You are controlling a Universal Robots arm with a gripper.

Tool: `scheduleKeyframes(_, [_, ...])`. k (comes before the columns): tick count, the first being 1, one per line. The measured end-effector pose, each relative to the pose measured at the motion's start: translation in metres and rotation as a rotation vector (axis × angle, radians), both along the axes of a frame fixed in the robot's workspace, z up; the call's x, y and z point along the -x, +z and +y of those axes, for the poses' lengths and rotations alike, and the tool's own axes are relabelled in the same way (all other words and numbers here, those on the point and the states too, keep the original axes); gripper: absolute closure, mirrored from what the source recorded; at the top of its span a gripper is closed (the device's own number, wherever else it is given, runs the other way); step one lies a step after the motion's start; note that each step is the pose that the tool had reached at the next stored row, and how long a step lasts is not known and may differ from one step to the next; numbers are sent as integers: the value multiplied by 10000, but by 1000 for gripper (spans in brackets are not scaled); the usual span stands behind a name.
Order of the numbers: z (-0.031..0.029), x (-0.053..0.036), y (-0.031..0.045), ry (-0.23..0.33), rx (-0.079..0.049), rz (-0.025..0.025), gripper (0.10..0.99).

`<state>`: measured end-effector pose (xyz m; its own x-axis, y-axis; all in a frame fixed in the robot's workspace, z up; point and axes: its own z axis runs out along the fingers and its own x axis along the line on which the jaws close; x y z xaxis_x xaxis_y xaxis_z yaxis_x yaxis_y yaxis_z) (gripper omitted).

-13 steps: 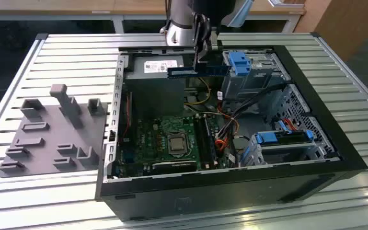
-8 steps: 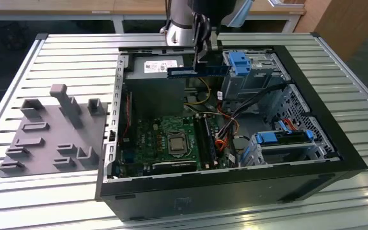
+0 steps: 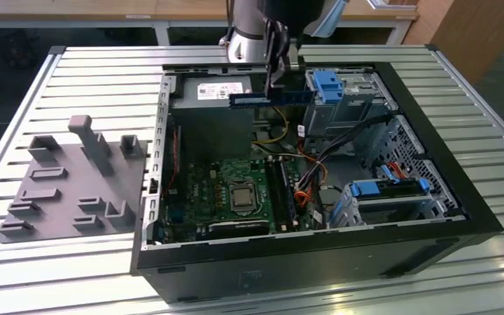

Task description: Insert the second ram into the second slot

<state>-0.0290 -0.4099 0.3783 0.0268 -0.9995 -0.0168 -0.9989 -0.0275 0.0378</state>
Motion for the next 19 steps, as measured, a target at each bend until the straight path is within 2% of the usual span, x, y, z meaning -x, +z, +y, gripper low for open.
scheduleKeyframes(19, [-93,0,-1,0,-1,-1,969])
